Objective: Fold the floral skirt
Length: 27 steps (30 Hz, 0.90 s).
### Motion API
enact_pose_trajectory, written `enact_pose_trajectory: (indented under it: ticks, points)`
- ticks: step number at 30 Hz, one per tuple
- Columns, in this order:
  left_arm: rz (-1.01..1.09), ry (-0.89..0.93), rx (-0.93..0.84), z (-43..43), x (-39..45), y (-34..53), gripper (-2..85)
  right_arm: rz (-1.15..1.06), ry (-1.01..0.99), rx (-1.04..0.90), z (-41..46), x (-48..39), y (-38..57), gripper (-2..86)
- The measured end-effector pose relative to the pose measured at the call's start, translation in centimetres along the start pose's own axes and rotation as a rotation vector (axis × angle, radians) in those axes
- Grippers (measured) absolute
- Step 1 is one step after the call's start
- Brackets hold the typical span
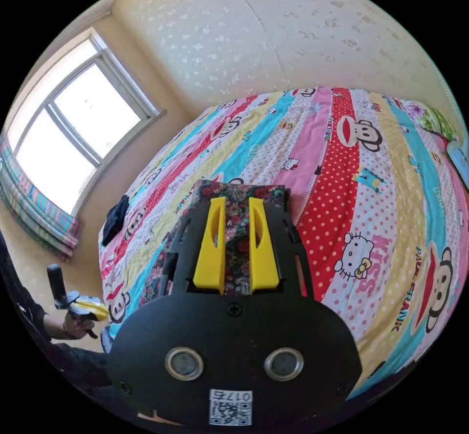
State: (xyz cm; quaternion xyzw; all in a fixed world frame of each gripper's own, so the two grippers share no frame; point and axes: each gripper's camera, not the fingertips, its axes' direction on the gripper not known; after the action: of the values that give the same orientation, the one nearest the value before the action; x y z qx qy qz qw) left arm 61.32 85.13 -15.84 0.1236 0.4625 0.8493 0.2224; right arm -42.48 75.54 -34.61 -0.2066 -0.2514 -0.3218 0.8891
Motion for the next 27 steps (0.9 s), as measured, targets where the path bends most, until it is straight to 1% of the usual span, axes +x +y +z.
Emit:
enact_pose_trajectory:
  ticks: [2, 3, 4, 5, 6, 7, 8, 9, 10, 11, 12, 14, 16, 17, 18, 20, 22, 24, 26, 27]
  points:
    - [0.116, -0.066, 0.016, 0.8, -0.1, -3.7, -0.2, -0.111, 0.025, -0.065, -0.4, -2.8, 2.8, 6.1]
    - [0.142, -0.083, 0.012, 1.5, -0.2, -4.6, -0.5, -0.210, 0.089, -0.110, 0.0, -4.4, 5.0, 5.6]
    - [0.181, -0.105, -0.008, 3.1, -0.7, -6.4, -0.7, -0.264, 0.189, -0.160, 1.1, -5.1, 7.3, 5.0]
    - [0.216, -0.120, -0.040, 5.3, -1.5, -8.0, -0.8, -0.271, 0.241, -0.191, 1.8, -5.1, 8.3, 4.9]
    - [0.229, -0.135, -0.064, 6.6, -2.0, -8.7, -0.8, -0.300, 0.343, -0.293, 3.7, -4.2, 10.6, 4.6]
    - [0.246, -0.193, -0.144, 9.7, -3.3, -9.5, -0.9, -0.388, 0.414, -0.405, 5.7, -3.1, 12.9, 4.2]
    - [0.275, -0.220, -0.263, 13.0, -4.9, -9.8, -0.9, -0.450, 0.410, -0.374, 5.7, -3.1, 13.9, 4.1]
    - [0.282, -0.211, -0.295, 14.0, -5.6, -9.8, -0.9, -0.540, 0.459, -0.307, 5.3, -3.4, 15.0, 3.7]
    - [0.263, -0.161, -0.279, 14.0, -6.6, -10.1, -0.9, -0.606, 0.514, -0.350, 5.7, -3.9, 15.0, 3.5]
    - [0.198, -0.116, -0.291, 13.4, -7.4, -10.5, -0.9, -0.614, 0.529, -0.376, 5.8, -4.2, 14.8, 3.5]
    - [0.166, -0.098, -0.299, 12.9, -7.7, -10.6, -0.8, -0.576, 0.534, -0.413, 5.6, -4.3, 14.0, 3.4]
    - [0.115, -0.045, -0.219, 9.4, -8.2, -9.9, -0.6, -0.460, 0.493, -0.411, 4.5, -3.7, 12.6, 3.6]
    - [0.116, -0.052, -0.141, 6.4, -8.5, -9.6, 0.0, -0.279, 0.360, -0.275, 1.4, -1.9, 10.7, 4.9]
    - [0.120, -0.065, -0.083, 4.6, -9.0, -9.9, 0.6, -0.259, 0.310, -0.238, 0.7, -1.5, 10.2, 5.4]
    - [0.123, -0.069, -0.052, 3.8, -9.3, -10.3, 2.0, -0.242, 0.224, -0.178, -0.5, -0.6, 9.1, 7.6]
    - [0.112, -0.034, 0.043, 1.9, -11.6, -12.8, 7.5, -0.195, 0.141, -0.115, -1.2, 1.4, 6.9, 11.6]
    - [0.051, 0.055, 0.064, 1.9, -14.5, -15.8, 11.7, -0.118, -0.013, -0.119, -0.1, 5.0, 3.3, 14.9]
    - [-0.056, 0.125, 0.087, 2.6, -17.7, -18.7, 14.0, -0.063, -0.089, -0.134, 1.4, 7.7, 0.6, 15.4]
    - [-0.174, 0.159, 0.097, 3.9, -21.8, -21.8, 15.4, -0.009, -0.093, -0.136, 3.2, 10.2, -1.7, 15.8]
    - [-0.195, 0.160, 0.096, 4.3, -22.5, -22.4, 15.7, 0.033, -0.084, -0.151, 4.5, 11.8, -3.1, 16.2]
